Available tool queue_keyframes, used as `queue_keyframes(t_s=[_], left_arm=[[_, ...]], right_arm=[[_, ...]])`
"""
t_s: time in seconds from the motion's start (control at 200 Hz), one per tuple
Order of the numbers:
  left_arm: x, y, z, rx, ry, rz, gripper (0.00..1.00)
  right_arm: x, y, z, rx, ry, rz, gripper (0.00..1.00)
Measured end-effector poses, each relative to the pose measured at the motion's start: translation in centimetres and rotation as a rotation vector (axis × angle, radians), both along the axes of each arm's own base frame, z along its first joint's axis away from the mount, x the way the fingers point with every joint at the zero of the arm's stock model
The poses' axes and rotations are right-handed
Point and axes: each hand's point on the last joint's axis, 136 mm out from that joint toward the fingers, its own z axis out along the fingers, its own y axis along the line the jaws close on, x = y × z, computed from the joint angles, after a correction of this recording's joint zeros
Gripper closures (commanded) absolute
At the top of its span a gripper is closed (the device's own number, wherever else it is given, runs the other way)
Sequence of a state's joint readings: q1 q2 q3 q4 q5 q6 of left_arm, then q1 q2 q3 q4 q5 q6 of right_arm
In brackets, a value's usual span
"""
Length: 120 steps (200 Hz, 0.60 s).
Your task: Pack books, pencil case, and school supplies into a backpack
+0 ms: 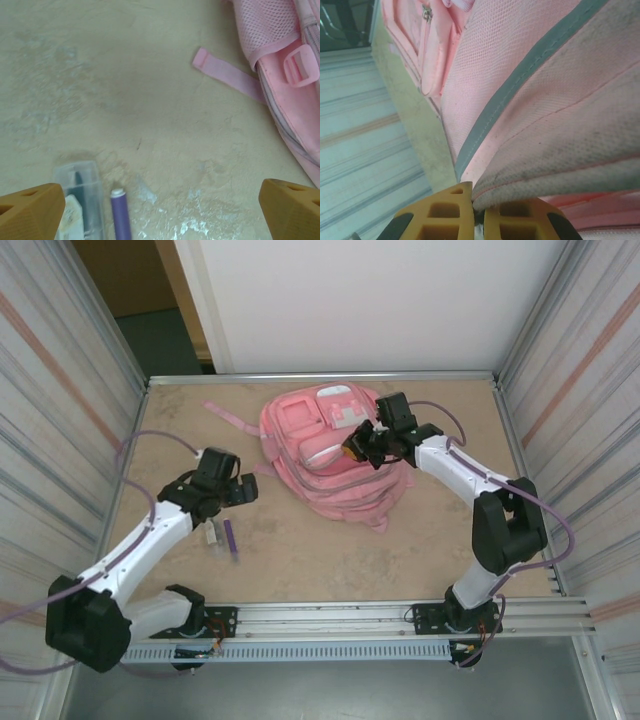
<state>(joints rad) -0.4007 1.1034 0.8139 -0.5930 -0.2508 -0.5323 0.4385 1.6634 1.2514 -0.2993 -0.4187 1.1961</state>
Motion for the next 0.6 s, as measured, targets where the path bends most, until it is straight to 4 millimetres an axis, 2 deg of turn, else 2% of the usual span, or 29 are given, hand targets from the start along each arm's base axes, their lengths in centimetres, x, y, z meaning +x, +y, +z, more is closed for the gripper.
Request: queue_keyframes(t_s=[0.115, 0.386, 0.456, 0.601], left_arm=[[-1.9, 1.4, -0.7, -0.072, 0.019, 0.067, 0.01], [-7.1, 4.5, -5.5, -0.198, 0.194, 0.239, 0.01], [-7.8, 4.9, -6.5, -0.198, 0.239, 0.269, 0.05], [-8.1, 5.0, -8.5, -0.212, 0.333, 0.318, 0.22]], right_arm=[[0.7, 0.6, 0.7, 0.021, -0.046, 0.005, 1.00], [2.1, 1.3, 2.9, 0.059, -0.160, 0.001, 0.97], [2.1, 1.3, 3.1, 0.064, -0.166, 0.002, 0.97], [2.1, 1.6, 3.3, 0.084, -0.168, 0.010, 0.97]])
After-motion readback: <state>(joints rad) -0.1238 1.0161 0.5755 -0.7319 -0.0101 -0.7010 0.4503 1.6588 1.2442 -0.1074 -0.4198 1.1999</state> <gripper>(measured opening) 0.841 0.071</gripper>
